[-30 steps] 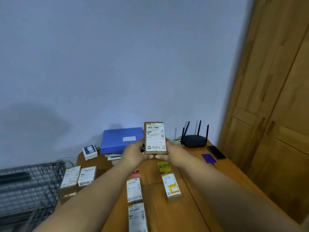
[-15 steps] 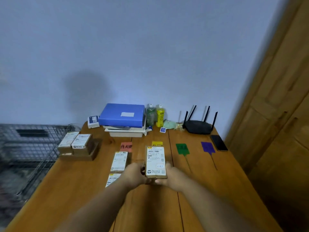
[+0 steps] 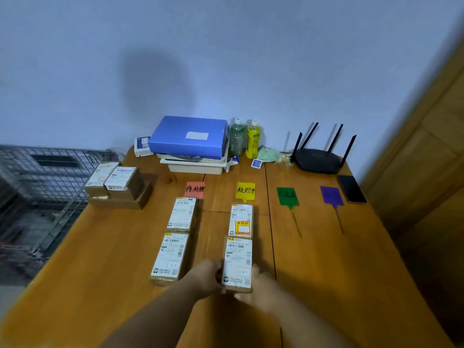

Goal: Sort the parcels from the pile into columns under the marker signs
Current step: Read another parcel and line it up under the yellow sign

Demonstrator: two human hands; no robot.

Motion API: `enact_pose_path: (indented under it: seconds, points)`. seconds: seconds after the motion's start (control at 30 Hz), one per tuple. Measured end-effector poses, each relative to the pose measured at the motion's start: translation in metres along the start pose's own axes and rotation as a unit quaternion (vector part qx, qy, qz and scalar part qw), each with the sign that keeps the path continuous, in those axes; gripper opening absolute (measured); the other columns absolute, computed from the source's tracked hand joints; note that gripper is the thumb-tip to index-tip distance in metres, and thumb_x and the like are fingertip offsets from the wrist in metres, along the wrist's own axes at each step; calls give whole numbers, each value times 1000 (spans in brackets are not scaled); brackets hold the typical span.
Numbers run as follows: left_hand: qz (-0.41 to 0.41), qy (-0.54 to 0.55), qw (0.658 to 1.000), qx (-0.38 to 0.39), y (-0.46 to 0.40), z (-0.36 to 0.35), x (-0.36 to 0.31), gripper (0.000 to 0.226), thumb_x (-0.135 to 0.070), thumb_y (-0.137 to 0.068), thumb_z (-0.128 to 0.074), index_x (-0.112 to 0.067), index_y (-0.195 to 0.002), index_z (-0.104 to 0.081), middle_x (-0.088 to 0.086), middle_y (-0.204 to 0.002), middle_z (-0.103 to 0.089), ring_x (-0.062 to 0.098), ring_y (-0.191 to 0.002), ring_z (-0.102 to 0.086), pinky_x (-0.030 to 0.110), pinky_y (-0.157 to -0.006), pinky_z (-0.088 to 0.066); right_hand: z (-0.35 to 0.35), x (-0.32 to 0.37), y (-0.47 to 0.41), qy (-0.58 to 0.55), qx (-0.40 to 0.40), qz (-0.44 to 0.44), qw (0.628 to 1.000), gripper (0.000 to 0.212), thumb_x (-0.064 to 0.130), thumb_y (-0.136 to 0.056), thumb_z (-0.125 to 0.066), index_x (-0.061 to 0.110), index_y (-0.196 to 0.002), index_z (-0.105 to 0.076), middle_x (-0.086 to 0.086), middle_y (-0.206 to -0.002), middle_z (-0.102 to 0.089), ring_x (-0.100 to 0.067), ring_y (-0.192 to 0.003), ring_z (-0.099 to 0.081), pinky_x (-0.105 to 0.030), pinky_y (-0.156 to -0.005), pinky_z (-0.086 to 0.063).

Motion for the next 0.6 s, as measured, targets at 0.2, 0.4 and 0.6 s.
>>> enact_pose_path:
  seconds: [0.2, 0.4, 0.6]
  points:
    - [25, 9, 1000, 11, -20, -16, 13, 56, -7, -79, -71, -30, -126, -52, -11, -115, -62, 10, -114, -57, 29, -94, -49, -17, -13, -19, -13, 18, -38, 999, 96, 51, -76, -71, 31, -151, -16, 1, -132, -46, -17, -114, -52, -34, -95, -48]
    - [31, 3, 999, 16, -32, -18, 17, 63, -9, -80, -70, -33, -133, -45, -11, -120, -60, 10, -117, -55, 34, -98, -49, -19, -16, -28, 0, 30, -58, 998, 104, 48, -78, -72, 31, -154, -4, -2, -140, -39, -19, -122, -47, -34, -98, -43]
    - [57, -26, 997, 43, -34, -11, 16, 70, -15, -75, -77, -25, -136, -45, -4, -128, -58, 18, -123, -53, 36, -101, -47, -15, -10, -26, -15, 56, -63, 996, 130, 48, -73, -77, 27, -148, 27, -5, -160, -20, -26, -141, -31, -44, -113, -33]
Point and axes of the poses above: each hand's wrist, its own y-axis away from the middle knuckle, its own z-axis out of the back of the hand, x = y × z, the point moved 8 cm from there along -y, towards the middle knuckle
